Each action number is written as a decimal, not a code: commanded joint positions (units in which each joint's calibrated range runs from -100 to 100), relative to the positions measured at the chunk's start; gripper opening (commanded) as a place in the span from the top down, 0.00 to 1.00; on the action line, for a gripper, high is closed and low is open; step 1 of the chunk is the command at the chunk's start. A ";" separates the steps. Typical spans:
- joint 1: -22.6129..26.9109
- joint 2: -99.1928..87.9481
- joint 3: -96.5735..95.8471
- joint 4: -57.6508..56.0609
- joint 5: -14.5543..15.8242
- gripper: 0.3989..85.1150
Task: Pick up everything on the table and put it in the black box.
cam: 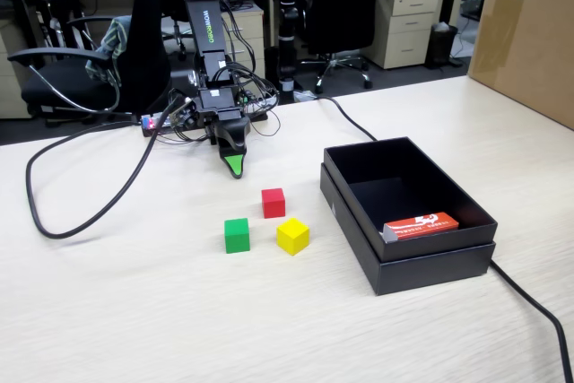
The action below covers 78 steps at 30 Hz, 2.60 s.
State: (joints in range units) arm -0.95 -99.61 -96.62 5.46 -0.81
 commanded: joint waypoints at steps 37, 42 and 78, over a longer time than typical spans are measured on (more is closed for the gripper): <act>0.00 0.76 -0.84 -1.96 -0.24 0.41; 0.00 0.76 -0.84 -1.96 -0.24 0.41; 5.71 0.99 13.67 -19.41 5.23 0.44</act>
State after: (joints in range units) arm 5.20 -99.48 -87.86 -7.70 4.18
